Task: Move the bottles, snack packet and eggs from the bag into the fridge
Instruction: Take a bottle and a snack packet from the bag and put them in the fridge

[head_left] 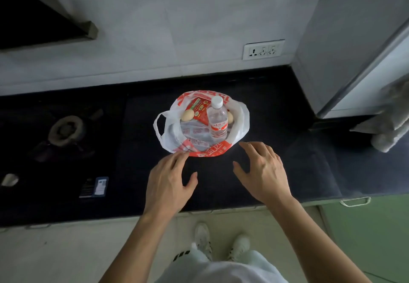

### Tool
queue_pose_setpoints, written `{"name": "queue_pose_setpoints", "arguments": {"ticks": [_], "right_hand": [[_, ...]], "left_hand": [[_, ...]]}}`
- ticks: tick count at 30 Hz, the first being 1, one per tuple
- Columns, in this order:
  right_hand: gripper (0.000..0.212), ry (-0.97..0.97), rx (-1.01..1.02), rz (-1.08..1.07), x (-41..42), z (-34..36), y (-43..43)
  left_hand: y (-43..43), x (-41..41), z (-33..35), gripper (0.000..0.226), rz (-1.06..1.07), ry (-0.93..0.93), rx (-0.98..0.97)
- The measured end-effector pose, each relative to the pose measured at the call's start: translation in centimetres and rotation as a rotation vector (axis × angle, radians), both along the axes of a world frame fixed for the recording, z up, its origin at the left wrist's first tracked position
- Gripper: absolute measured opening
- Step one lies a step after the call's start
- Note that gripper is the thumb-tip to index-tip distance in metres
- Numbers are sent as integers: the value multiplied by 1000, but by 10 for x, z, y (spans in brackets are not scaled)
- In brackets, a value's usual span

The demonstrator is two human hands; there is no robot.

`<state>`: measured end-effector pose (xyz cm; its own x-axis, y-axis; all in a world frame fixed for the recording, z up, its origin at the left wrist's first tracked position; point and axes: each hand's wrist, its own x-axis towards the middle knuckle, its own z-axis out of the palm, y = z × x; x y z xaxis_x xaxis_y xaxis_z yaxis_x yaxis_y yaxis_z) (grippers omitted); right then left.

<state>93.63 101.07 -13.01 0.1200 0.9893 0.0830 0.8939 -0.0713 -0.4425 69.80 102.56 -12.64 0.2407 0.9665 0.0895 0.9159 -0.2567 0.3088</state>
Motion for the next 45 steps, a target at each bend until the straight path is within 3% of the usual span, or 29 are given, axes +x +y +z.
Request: {"name": "queue_pose_setpoints", "arguments": {"ticks": [10, 19, 23, 31, 39, 42, 45], "right_hand": [[68, 339, -79, -123, -17, -39, 48], [81, 552, 21, -192, -41, -88, 101], [76, 585, 40, -250, -46, -98, 123], [79, 697, 62, -278, -52, -98, 142], [74, 784, 40, -239, -52, -98, 147], [73, 797, 45, -238, -53, -99, 147], [73, 803, 60, -234, -53, -99, 149]], "left_hand": [[63, -19, -31, 45, -11, -89, -41], [149, 18, -93, 33, 216, -525, -323], [181, 43, -108, 18, 405, -663, -556], [219, 74, -115, 14, 838, -1224, -713], [239, 78, -122, 17, 894, -1455, -876], [244, 82, -119, 5, 855, -1492, -984], [248, 89, -123, 24, 767, -1493, -1007]]}}
